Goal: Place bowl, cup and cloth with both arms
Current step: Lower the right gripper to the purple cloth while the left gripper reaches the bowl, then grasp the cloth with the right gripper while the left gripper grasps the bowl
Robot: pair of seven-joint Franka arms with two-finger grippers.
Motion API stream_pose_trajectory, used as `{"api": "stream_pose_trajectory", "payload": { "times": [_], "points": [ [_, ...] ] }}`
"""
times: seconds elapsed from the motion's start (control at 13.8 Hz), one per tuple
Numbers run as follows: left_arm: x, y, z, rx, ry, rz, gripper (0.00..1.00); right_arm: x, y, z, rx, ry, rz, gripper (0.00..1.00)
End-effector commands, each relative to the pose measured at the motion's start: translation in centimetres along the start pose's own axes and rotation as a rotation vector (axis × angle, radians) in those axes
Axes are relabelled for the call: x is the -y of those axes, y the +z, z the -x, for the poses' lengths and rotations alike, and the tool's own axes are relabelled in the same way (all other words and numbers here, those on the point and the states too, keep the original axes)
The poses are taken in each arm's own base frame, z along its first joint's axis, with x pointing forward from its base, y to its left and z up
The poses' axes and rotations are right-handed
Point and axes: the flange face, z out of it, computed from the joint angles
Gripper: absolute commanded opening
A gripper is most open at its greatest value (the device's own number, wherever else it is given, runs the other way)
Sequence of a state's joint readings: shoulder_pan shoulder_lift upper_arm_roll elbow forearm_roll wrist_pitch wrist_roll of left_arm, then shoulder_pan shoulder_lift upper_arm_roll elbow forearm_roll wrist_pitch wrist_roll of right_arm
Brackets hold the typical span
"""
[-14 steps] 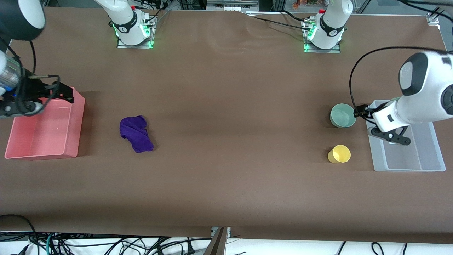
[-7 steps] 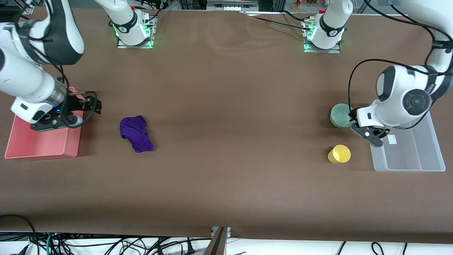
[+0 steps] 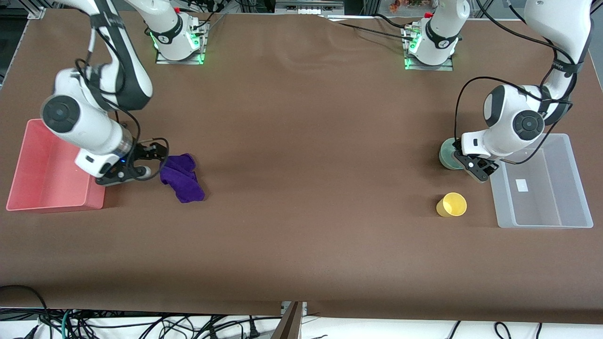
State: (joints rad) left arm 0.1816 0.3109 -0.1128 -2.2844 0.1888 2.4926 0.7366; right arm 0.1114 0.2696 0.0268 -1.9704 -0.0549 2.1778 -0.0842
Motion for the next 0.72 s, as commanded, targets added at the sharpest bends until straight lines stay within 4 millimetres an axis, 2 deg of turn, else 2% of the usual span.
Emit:
{"api": "stream_pose_trajectory", "payload": {
  "times": [0.0,0.07,0.22,0.36,0.43,0.58,0.65],
  "points": [
    [-0.1,1.6,-0.1,0.007,0.036,0.004,0.83,0.7,3.8,-0.8,-0.024,-0.003,0.004,1.0],
    [-0.3,2.6,-0.1,0.014,0.038,0.019,0.69,1.2,5.6,-1.2,-0.028,-0.013,0.003,1.0],
    [-0.2,3.3,-0.1,0.005,0.035,0.018,0.44,2.1,8.1,-1.7,-0.07,-0.036,0.003,1.0],
    [0.0,3.1,-0.2,0.002,0.035,0.015,0.09,2.8,10.0,-1.6,-0.095,-0.053,0.003,1.0],
    [0.1,3.0,-0.2,0.001,0.033,0.013,0.0,2.9,10.8,-1.4,-0.106,-0.054,0.002,1.0],
    [0.2,2.5,-0.2,0.002,0.033,0.01,0.0,3.1,11.6,-1.2,-0.12,-0.059,0.002,1.0],
    [0.1,1.7,-0.4,-0.002,0.039,0.0,0.0,3.1,12.2,-1.2,-0.115,-0.061,0.001,0.94]
  ]
}}
